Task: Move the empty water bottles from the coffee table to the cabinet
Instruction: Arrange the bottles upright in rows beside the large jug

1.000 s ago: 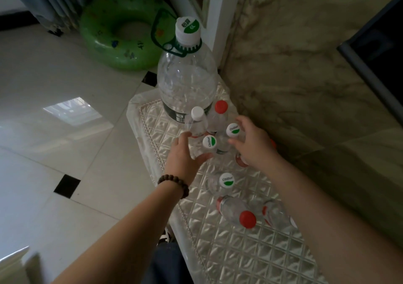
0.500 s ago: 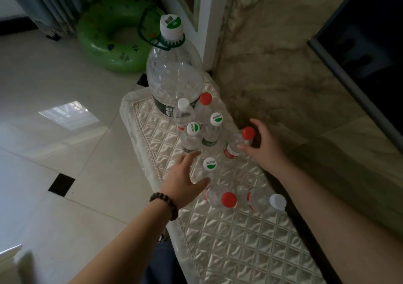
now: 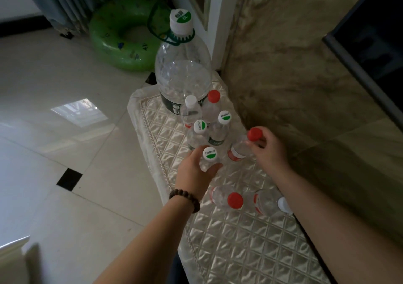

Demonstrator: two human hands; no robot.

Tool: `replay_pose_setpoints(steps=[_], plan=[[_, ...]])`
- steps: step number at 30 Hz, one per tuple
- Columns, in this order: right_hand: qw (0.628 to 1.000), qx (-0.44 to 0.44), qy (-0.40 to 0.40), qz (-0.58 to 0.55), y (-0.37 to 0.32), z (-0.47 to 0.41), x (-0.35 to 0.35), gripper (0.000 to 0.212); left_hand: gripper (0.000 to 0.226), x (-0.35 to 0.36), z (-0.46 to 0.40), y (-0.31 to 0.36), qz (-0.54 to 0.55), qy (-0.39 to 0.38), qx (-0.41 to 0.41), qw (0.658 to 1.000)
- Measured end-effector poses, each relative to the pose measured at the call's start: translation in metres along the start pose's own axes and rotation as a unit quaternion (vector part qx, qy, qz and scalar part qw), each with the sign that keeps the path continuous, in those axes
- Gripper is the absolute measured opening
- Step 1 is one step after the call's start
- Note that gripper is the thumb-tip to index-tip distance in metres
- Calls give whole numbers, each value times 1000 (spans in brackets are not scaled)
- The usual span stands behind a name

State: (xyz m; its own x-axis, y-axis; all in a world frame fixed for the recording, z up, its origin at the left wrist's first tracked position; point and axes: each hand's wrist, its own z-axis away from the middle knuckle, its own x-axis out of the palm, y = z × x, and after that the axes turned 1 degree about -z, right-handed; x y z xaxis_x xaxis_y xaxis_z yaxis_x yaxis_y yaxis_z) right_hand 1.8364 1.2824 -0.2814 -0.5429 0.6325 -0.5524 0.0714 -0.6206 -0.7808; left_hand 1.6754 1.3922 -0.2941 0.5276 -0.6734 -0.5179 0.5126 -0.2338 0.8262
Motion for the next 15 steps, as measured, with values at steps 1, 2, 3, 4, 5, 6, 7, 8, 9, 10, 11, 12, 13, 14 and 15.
replay_pose_setpoints(steps=[1,2,3,4,5,6,7,8,9,10,11,12,13,14,15], plan=[[1000,-2,-1,-7,-1,3,1,30,43,-2,-1,0,6,9,-1,1000],[1000,-3,-4,-12,-3,6,2,30,43,-4,-3,0,10,15,-4,1000],[1000,-5,-9,-16,-6,8,4,29,43,-5,-5,-1,10,20,-6,1000],[1000,-8,-14,-19,-8,11,7,29,43,-5,-6,-1,6,24,-9,1000],[999,-13,-21,-21,-11,13,9,27,43,-5,-8,0,1,27,-13,1000],[999,-17,-29,-18,-13,15,12,25,43,-5,-9,0,-3,30,-20,999],[999,-22,-38,-12,-16,17,15,24,43,-3,-9,2,-5,33,-26,999],[999,-24,-46,-7,-17,19,19,24,43,-2,-10,3,-6,38,-28,999],[998,-23,-52,-2,-19,20,22,25,43,0,-11,4,-7,42,-27,999],[998,-22,-55,3,-20,20,25,27,44,2,-11,5,-8,43,-26,999],[998,-22,-54,11,-21,21,27,29,44,4,-11,6,-8,41,-24,999],[998,-24,-51,17,-22,21,29,30,44,6,-11,7,-7,39,-23,999],[998,-26,-48,23,-23,21,30,29,44,8,-12,8,-6,39,-24,999],[998,-26,-48,25,-22,21,31,29,44,10,-12,8,-7,41,-25,999],[998,-23,-50,27,-21,21,32,29,44,12,-13,7,-10,45,-27,999]])
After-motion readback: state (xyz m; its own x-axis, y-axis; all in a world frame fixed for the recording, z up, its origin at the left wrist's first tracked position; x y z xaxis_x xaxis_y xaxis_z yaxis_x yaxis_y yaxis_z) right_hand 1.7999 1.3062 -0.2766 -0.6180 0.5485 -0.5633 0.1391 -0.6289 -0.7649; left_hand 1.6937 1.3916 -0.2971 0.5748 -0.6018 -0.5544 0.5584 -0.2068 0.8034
